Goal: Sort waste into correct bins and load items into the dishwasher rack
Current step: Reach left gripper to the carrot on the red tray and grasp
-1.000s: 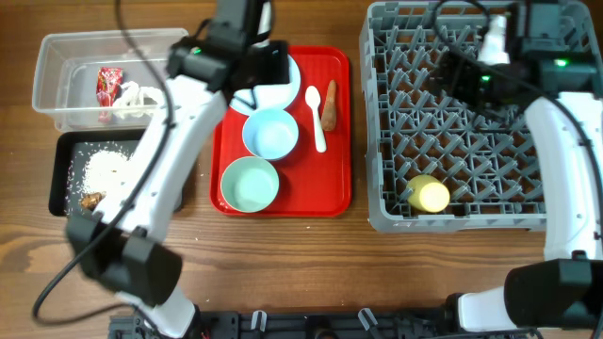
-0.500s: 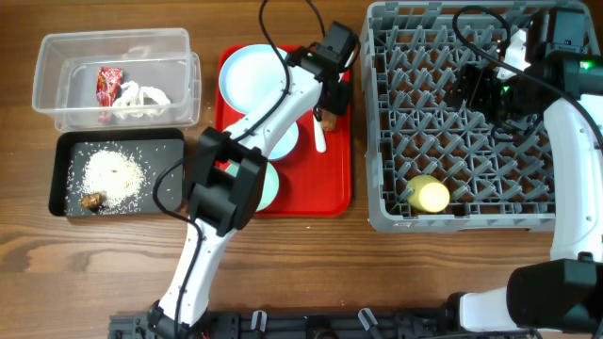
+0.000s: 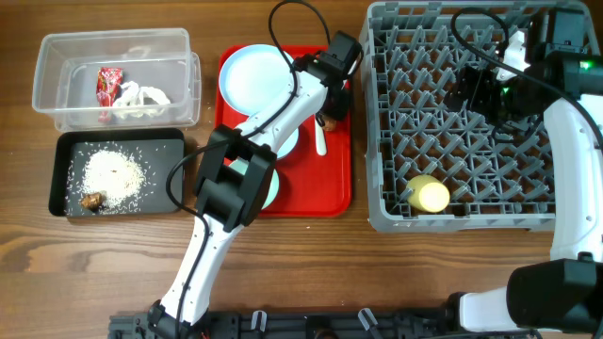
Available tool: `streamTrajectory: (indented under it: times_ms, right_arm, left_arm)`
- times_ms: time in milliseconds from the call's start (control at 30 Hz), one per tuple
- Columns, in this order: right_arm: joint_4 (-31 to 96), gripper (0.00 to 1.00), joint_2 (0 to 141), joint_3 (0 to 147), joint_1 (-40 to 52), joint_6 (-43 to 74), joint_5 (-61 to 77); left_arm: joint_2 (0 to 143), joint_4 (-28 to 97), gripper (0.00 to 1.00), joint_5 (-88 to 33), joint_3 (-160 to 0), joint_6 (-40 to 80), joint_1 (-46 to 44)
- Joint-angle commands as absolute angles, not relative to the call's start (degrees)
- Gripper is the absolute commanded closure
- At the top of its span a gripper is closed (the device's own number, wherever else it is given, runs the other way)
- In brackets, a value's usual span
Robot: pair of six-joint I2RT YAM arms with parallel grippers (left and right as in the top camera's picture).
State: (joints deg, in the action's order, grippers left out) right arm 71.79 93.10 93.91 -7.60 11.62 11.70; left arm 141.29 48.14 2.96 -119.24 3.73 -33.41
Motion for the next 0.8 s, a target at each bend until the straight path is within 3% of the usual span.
streamTrajectory:
  times_ms: [0,67,600,767]
  right_arm:
    - [71.7,0.04,91.6,94.8,-7.6,10.5,10.9]
    - [71.7,0.04,91.6,94.8,-7.6,10.4,10.9]
    - [71.4,0.04,91.7,94.1,-7.6,9.0,11.0]
    - [71.3,0.04,91.7,94.1,-7.6,9.0,11.0]
  left_arm:
    - [143.1,48.3,0.49,2.0,-120.1,3.4,-34.2]
    - [143.1,48.4,0.54,2.0,-120.1,3.4,-34.2]
    - [139.8,50.9,0.63,9.4,-120.1,4.0,-37.1]
    - [139.8,51.3,0.64,16.8,-120.1,6.7,-38.3]
